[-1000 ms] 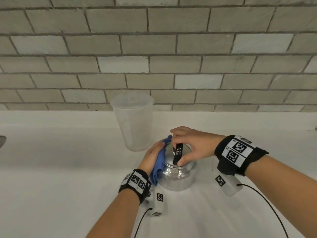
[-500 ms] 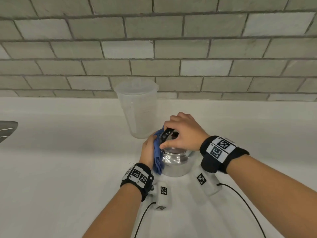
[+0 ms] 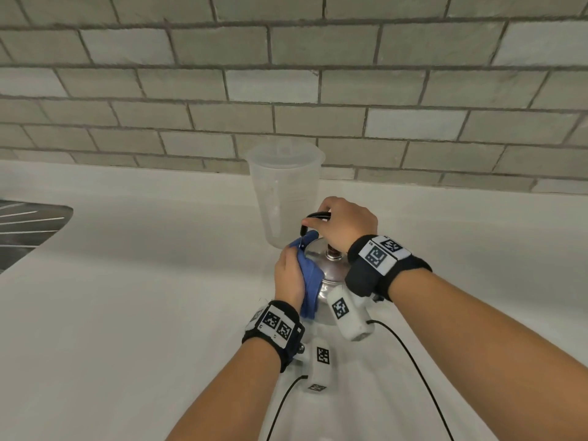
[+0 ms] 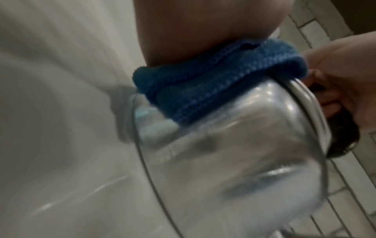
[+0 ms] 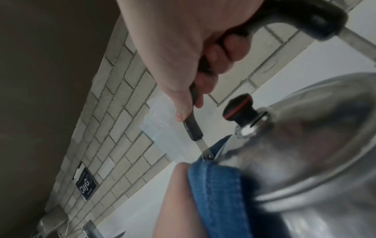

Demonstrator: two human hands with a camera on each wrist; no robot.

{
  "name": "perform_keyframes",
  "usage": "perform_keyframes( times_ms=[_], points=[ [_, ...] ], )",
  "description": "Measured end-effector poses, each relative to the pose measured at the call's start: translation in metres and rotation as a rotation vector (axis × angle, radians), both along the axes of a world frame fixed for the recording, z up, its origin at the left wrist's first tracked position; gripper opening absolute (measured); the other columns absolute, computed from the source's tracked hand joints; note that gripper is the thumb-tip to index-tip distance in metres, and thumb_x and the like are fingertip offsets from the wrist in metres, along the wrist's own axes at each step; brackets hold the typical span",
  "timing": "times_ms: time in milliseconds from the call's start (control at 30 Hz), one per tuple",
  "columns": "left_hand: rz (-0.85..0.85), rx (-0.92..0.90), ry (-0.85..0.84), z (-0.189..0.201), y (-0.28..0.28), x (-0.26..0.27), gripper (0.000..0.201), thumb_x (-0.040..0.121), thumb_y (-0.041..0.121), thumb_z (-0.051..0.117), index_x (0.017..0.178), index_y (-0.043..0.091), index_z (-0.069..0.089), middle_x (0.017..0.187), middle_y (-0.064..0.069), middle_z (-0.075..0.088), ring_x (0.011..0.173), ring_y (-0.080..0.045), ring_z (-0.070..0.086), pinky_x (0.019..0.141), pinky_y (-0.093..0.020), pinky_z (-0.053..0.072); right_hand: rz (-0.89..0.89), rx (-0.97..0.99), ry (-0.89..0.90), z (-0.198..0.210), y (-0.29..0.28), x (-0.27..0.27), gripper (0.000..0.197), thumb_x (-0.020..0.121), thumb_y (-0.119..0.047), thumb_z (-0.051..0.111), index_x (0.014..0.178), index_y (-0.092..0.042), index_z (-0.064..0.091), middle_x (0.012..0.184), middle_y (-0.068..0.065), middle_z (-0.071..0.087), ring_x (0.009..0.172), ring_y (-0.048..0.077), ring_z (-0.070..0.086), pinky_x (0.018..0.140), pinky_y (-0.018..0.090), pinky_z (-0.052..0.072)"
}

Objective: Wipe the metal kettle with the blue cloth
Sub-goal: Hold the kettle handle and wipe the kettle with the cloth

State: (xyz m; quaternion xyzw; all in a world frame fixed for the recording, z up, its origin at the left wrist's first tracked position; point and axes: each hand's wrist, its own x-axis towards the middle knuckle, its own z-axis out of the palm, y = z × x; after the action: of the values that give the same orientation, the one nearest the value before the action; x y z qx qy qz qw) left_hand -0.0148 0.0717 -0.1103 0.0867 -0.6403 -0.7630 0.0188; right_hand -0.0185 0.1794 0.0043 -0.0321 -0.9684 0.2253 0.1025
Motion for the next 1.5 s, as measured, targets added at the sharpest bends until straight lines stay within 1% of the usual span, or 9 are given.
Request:
perform_keyframes(
  times_ms=[367,500,700,833,900,1000,1133,1367,1500],
  points=[
    [-0.021,-0.165,0.187,0.003,0.017,0.021,0.039,0.097,0.024,0.036,0.127,0.014,0.059,0.117,-0.001,0.064,0.108,-0.014,0.058,0.094,-0.025,0.043,-0.119,-0.509,-0.051,0.006,0.025,-0.001,0.015,0.087,-0.023,0.063,0.099,-0.025,0.054,0.106,-0.002,0.059,0.076,0.016,0.058,0.064,0.024,0.042],
    [-0.095,-0.098,0.145,0.005,0.013,0.016,0.034,0.1,0.018,0.037,0.126,0.019,0.059,0.12,0.0,0.063,0.114,-0.015,0.056,0.103,-0.028,0.04,0.125,-0.673,-0.205,0.014,0.046,0.014,0.03,0.099,-0.01,0.037,0.115,-0.017,0.063,0.099,0.014,0.063,0.061,0.016,0.059,0.051,0.021,0.046],
    [-0.155,-0.058,0.072,-0.001,0.006,0.001,0.036,0.1,0.017,0.038,0.126,0.008,0.061,0.122,-0.012,0.066,0.117,-0.025,0.059,0.105,-0.036,0.042,0.661,0.176,-0.086,0.019,0.084,0.007,0.032,0.096,0.002,0.046,0.101,-0.023,0.066,0.141,-0.005,0.042,0.119,0.005,0.047,0.098,0.025,0.042],
    [-0.146,-0.083,0.042,-0.002,0.007,-0.001,0.037,0.1,0.019,0.038,0.124,0.003,0.061,0.118,-0.016,0.066,0.113,-0.028,0.06,0.103,-0.038,0.044,0.85,0.562,-0.117,0.036,0.084,-0.004,0.021,0.097,-0.006,0.044,0.085,-0.023,0.042,0.156,-0.011,0.025,0.144,0.008,0.022,0.101,0.028,0.041],
    [-0.135,-0.088,0.041,-0.002,0.008,0.0,0.036,0.101,0.019,0.038,0.123,0.003,0.062,0.115,-0.015,0.067,0.111,-0.028,0.061,0.101,-0.036,0.045,0.88,0.654,-0.078,0.037,0.083,-0.006,0.023,0.096,-0.01,0.045,0.084,-0.027,0.035,0.155,-0.009,0.027,0.131,0.021,0.044,0.087,0.035,0.047],
    [-0.102,-0.102,0.07,0.002,0.011,0.005,0.036,0.102,0.018,0.037,0.124,0.003,0.061,0.118,-0.015,0.066,0.11,-0.025,0.06,0.101,-0.034,0.045,0.822,0.637,-0.028,0.03,0.084,-0.003,0.017,0.093,-0.013,0.046,0.088,-0.026,0.038,0.147,-0.006,0.035,0.075,0.027,0.053,0.065,0.032,0.039],
    [-0.038,-0.12,0.175,0.003,0.019,0.021,0.033,0.101,0.019,0.035,0.123,0.018,0.06,0.114,0.008,0.064,0.108,-0.006,0.057,0.092,-0.013,0.041,0.718,0.488,-0.006,0.016,0.083,0.006,0.029,0.092,-0.009,0.046,0.087,-0.033,0.031,0.13,-0.005,0.042,0.061,0.026,0.046,0.059,0.036,0.041],
    [0.081,-0.342,0.375,-0.017,0.034,0.021,0.039,0.094,0.032,0.032,0.11,0.006,0.056,0.094,-0.027,0.06,0.088,-0.039,0.06,0.084,-0.054,0.049,0.516,0.372,-0.044,0.009,0.074,0.02,0.015,0.09,-0.015,0.043,0.091,-0.028,0.036,0.117,0.001,0.042,0.069,0.033,0.052,0.071,0.04,0.046],
    [-0.062,-0.328,0.353,-0.004,0.026,0.015,0.029,0.097,0.023,0.033,0.096,0.004,0.055,0.087,-0.021,0.06,0.086,-0.034,0.06,0.086,-0.047,0.05,0.439,0.324,-0.122,0.009,0.069,0.02,0.019,0.087,-0.006,0.041,0.094,-0.023,0.036,0.134,0.005,0.038,0.117,0.033,0.046,0.113,0.052,0.018]
  ],
)
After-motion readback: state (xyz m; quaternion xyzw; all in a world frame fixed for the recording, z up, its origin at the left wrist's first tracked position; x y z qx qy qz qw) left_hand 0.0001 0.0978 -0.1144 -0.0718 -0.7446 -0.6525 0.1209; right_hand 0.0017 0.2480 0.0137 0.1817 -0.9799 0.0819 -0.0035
